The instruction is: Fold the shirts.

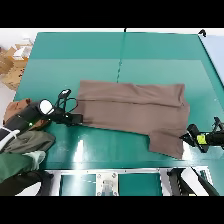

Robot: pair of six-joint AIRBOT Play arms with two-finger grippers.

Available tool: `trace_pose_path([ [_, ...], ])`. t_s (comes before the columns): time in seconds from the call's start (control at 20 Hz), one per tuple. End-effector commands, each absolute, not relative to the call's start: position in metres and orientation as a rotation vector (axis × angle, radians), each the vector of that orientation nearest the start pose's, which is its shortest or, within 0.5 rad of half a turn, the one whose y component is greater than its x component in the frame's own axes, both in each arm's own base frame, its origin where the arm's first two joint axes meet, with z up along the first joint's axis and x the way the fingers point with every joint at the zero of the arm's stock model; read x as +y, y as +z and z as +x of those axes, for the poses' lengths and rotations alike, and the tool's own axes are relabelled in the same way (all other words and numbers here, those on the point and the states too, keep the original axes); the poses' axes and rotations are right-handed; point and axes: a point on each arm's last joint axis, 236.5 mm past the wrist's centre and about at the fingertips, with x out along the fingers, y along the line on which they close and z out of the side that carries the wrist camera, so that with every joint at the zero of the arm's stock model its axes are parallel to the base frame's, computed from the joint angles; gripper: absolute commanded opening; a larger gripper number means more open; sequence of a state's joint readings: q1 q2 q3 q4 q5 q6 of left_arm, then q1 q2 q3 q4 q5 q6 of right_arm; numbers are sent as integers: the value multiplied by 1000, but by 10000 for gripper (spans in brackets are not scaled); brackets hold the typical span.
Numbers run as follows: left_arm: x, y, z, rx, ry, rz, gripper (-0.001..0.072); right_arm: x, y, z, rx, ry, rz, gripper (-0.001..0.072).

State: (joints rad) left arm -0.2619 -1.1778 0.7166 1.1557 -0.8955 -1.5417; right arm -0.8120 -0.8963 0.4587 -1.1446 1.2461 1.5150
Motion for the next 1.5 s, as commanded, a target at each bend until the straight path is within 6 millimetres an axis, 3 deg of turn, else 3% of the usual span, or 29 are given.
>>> trace_pose_path([
  [0.0,-142,-58,282,1442,-331,-141,19,-61,-59,193,1314,-378,1033,15],
  [0.3,-157,-7,346,1277,-364,-133,19,-55,17,281,1074,-184,1007,15],
  [0.45,-166,2,389,1236,-365,-122,19,-56,35,328,1026,-127,1010,15],
  [0.65,-181,-3,451,1195,-364,-117,19,-63,13,383,1058,-108,1009,16],
  [0.9,-197,-39,522,1108,-345,-151,31,-80,-43,446,1088,-127,996,17],
  [1.0,-199,-36,550,1006,-324,-196,555,-94,-58,472,1063,-142,989,69],
  [1.05,-193,-26,563,946,-305,-216,529,-102,-57,483,1044,-138,976,137],
  [1.1,-186,-14,572,916,-290,-234,529,-111,-49,493,1022,-124,956,265],
  [1.15,-173,-1,577,915,-279,-243,556,-120,-35,498,1009,-89,917,421],
  [1.2,-159,9,578,939,-269,-250,651,-127,-22,497,1005,-44,855,545],
  [1.25,-145,19,575,974,-261,-256,714,-135,-12,489,1024,3,792,597],
  [1.3,-132,27,569,1013,-255,-257,710,-144,-9,476,1060,25,750,604],
  [1.45,-108,32,546,1135,-245,-261,708,-169,-29,427,1214,12,737,697],
])
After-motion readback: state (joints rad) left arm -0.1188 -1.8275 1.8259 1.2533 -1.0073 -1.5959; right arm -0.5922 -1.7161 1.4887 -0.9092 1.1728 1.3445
